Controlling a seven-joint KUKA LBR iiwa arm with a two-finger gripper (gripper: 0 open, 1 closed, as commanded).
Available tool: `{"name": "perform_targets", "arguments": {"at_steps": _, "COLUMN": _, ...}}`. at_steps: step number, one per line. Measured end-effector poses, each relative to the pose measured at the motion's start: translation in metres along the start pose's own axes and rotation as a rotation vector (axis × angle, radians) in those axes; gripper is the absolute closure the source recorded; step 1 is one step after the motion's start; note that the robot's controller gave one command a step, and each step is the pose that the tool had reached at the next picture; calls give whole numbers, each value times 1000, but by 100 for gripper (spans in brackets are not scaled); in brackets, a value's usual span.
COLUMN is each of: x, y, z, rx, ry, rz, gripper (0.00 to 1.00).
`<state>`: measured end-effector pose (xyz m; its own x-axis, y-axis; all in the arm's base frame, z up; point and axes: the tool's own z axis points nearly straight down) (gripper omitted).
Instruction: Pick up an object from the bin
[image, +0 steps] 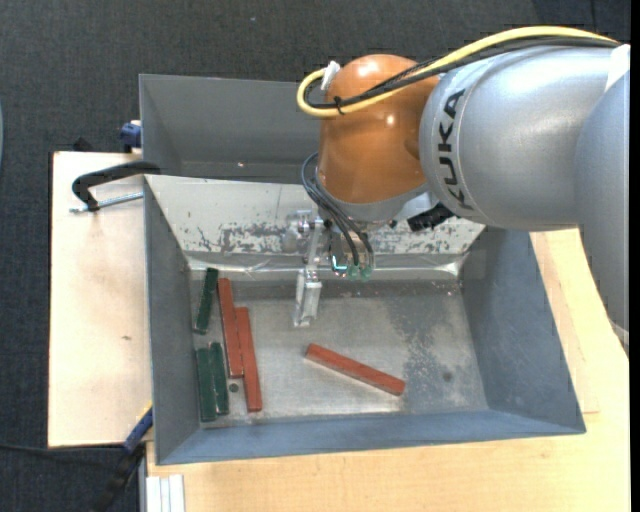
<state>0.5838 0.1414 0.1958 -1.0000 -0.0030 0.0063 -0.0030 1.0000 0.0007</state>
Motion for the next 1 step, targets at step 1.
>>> {"name": "perform_targets", "arguments": {"at_steps": 1, "x": -2, "y": -1, "z": -5, "rx": -1, "ry": -8, "rz": 2, "gripper": 0}}
